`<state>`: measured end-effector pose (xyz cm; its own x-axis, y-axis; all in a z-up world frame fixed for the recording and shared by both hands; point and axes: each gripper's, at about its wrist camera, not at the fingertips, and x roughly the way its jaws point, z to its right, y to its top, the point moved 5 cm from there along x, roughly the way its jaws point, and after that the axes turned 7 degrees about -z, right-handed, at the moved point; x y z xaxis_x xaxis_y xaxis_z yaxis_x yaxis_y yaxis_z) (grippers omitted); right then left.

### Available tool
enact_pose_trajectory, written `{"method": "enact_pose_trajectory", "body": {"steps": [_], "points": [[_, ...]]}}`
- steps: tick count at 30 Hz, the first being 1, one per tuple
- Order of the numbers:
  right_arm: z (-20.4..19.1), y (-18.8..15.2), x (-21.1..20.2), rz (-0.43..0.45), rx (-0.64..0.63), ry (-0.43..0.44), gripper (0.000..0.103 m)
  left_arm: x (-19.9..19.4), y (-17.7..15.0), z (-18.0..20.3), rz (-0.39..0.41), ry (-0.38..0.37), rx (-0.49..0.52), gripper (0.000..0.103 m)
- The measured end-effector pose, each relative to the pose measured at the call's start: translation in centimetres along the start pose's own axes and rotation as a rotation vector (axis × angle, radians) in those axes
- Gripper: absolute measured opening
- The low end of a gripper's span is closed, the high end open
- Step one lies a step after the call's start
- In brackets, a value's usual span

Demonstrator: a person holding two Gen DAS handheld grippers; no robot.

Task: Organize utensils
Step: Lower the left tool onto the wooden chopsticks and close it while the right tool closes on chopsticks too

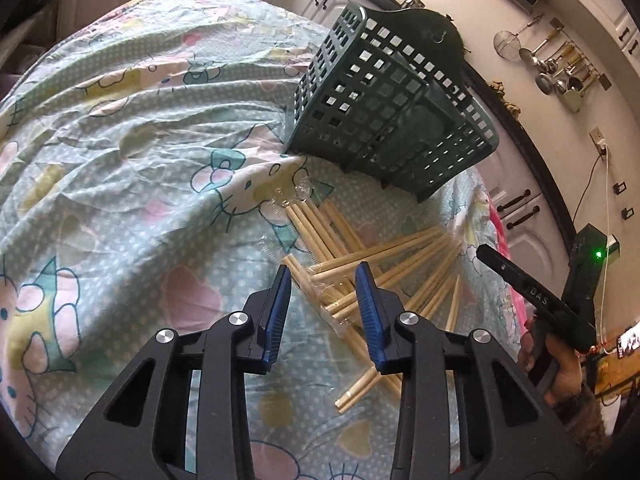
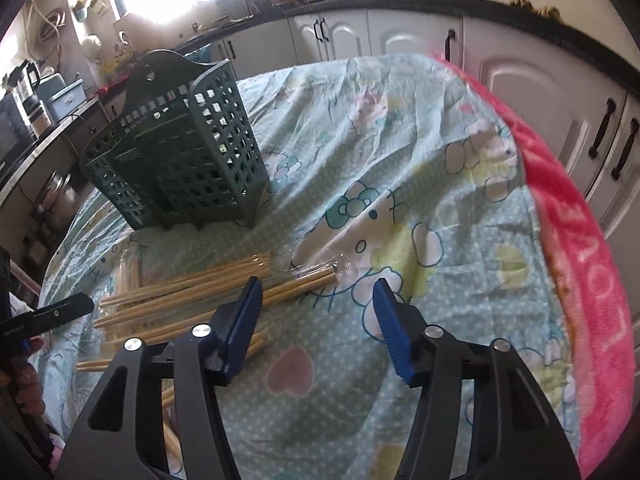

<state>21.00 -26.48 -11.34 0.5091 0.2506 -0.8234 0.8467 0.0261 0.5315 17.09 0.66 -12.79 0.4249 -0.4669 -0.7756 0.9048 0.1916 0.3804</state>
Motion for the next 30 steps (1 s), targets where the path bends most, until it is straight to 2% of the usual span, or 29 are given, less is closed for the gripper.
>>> {"method": "enact_pose_trajectory", "body": {"steps": [4, 6, 8, 11, 16, 20, 30], "points": [[0.5, 0.7, 1.3, -0.024, 0.014, 0.016, 0.047, 0.4, -0.1, -0.3, -0.015, 0.005, -0.009, 0.027], [0.8, 1.0, 2.0, -0.037, 0.025, 0.025, 0.047, 0.6, -0.2, -0.4, -0.019, 0.011, -0.005, 0.02], [1.1, 1.2, 2.6, -0.049, 0.031, 0.033, 0.047, 0.8, -0.2, -0.5, -0.021, 0.012, -0.007, 0.019], [1.3, 1.4, 3.2, -0.062, 0.035, 0.047, 0.04, 1.0, -0.1, -0.6, -0.019, 0.015, -0.006, 0.015], [1.6, 1.4, 3.2, -0.056, 0.022, 0.043, 0.016, 0.9, 0.0, -0.6, -0.013, 0.026, 0.003, 0.008], [2.1, 1.3, 2.8, -0.042, 0.027, 0.045, 0.003, 0.6, 0.2, -0.6, -0.007, 0.026, 0.01, 0.003], [1.5, 2.1, -0.2, 0.028, -0.002, 0.083, 0.001, -1.4, 1.3, 0.0, 0.035, 0.007, 0.043, 0.002]]}}
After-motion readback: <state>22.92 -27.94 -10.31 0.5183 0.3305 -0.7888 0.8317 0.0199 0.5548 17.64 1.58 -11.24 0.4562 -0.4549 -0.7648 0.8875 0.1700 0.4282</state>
